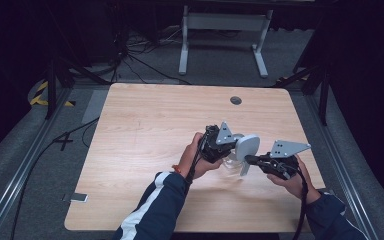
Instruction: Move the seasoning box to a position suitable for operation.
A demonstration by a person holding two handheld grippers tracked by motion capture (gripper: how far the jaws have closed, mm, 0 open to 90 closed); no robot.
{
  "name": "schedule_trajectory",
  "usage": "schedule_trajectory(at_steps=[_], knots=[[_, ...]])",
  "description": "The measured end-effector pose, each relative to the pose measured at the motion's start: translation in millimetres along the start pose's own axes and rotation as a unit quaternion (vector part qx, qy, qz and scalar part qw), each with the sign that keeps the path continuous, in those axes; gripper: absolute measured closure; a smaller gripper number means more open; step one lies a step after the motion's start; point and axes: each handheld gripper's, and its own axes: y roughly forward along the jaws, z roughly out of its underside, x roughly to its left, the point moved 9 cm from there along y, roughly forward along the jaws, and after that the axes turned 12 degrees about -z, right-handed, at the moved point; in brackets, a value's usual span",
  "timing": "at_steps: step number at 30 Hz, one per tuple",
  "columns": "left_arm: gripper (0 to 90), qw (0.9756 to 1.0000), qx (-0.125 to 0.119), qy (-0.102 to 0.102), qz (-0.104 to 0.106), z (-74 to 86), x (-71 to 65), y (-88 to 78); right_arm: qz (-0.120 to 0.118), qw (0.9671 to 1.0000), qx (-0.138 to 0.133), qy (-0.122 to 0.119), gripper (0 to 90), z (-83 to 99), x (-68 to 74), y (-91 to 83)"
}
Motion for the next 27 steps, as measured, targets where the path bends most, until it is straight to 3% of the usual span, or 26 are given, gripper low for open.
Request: schedule_trajectory(at_steps=[1, 5, 8, 10, 27], knots=[[88.6, 0.9999, 0.0, 0.01, -0.001, -2.2, -1.5, -1.5, 0.003, 1.0, 0.0, 0.0, 89.6, 1.3, -0.1, -0.6], [87.9, 0.9998, -0.004, 0.013, 0.015, -3.7, -6.5, 1.1, 0.013, 0.9999, 0.007, 0.006, 89.6, 6.3, -0.8, -3.4], [88.1, 0.9995, 0.003, 0.022, 0.021, -3.8, -12.3, 4.0, 0.019, 0.9997, 0.006, 0.01, 89.7, 6.7, -1.2, -7.3], [88.5, 0.9995, -0.004, 0.027, 0.018, -7.3, -13.1, 3.6, 0.018, 0.9998, 0.004, 0.01, 89.6, 5.1, -1.4, -7.5], [86.8, 0.9995, -0.01, 0.021, 0.02, -12.8, -14.2, 10.4, 0.009, 0.9998, 0.015, 0.005, 89.5, 8.2, -1.0, -5.0]])
